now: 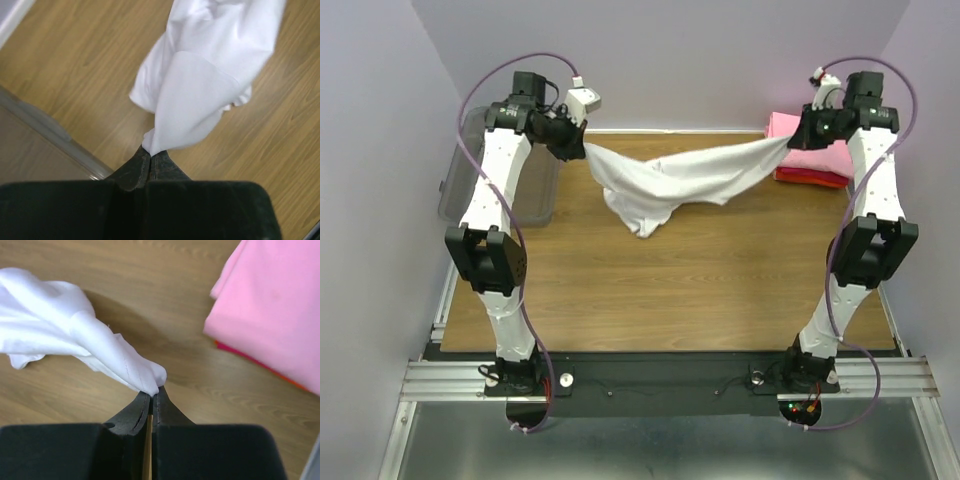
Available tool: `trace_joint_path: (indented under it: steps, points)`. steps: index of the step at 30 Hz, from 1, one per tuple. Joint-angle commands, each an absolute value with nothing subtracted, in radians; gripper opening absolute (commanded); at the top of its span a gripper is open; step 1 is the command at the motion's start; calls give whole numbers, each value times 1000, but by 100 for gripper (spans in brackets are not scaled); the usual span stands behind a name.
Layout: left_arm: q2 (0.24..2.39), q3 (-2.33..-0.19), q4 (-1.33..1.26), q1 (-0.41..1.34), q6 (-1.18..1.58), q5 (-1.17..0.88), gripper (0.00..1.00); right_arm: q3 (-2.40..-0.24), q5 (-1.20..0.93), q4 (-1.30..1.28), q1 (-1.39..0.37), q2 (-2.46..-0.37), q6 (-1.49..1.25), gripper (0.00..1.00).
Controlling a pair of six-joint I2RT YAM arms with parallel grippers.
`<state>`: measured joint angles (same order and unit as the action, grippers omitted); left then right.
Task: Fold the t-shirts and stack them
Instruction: Flatten the tshirt out
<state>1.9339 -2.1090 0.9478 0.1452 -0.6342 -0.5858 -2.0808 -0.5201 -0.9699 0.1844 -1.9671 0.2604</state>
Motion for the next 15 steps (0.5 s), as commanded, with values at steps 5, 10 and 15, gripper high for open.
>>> trace_joint_path:
  steps: [5,10,15]
  points:
    - [1754,-2246,983,61,-606,-686,0,-2279,-525,-985,310,-1895,219,1]
    - [1593,-1970,943,52,-632,-687,0,-2077,-509,-985,341,-1764,293,1]
    - [1537,-1644,976,49,-735,-595,0,-1734,-552,-1125,333,-1609,556,0]
